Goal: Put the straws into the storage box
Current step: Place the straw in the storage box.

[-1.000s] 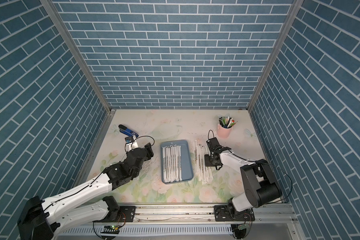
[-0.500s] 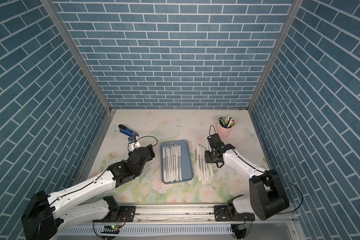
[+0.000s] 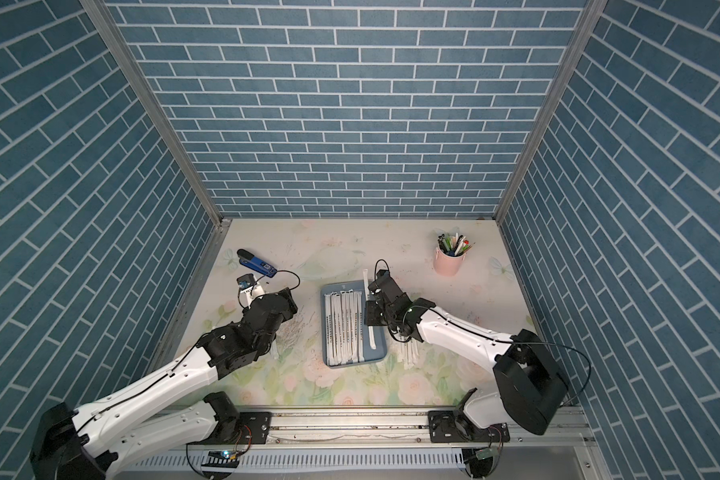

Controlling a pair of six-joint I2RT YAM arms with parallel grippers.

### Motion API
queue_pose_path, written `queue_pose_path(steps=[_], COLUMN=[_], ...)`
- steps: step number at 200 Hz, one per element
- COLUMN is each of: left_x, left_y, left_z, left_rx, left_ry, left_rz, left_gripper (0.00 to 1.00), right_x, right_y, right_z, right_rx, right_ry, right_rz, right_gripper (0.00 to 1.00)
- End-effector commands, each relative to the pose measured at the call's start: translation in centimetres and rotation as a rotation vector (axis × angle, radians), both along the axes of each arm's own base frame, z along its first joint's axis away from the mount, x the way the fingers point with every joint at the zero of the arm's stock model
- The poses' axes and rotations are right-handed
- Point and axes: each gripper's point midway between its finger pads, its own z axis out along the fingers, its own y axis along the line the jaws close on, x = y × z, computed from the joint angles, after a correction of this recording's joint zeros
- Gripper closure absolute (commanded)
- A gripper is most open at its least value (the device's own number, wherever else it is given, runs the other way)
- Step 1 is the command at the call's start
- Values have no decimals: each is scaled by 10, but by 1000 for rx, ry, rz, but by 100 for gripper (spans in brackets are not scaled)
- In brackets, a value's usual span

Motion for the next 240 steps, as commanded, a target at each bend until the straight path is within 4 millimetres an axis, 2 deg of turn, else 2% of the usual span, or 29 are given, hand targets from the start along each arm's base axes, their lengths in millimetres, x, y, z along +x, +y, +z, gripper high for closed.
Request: queue_pose_path(steps=[1, 45, 78, 166, 188, 240], left_x=[-7, -11, -11, -11, -11, -11], left_y=[10, 11, 11, 10, 10, 11], left_z=[-16, -22, -24, -27, -27, -26], left_rx=[37, 24, 28, 36, 38, 37], left_ry=[41, 47, 52, 59, 60, 57], left_rz=[15, 1, -2, -4, -4, -3], left_gripper=[24, 24, 24, 24, 24, 24], right_x=[6, -5, -12, -14, -12, -10], right_y=[7, 5, 6, 13, 13, 9], right_z=[-17, -55, -70, -81, -79, -68], right_rx=[20, -29, -37, -27, -27, -54], right_ry=[-4, 62, 110, 163, 160, 138], right_rz=[-52, -35, -24, -27, -31, -28], right_gripper=[100, 100, 100, 100, 97, 84])
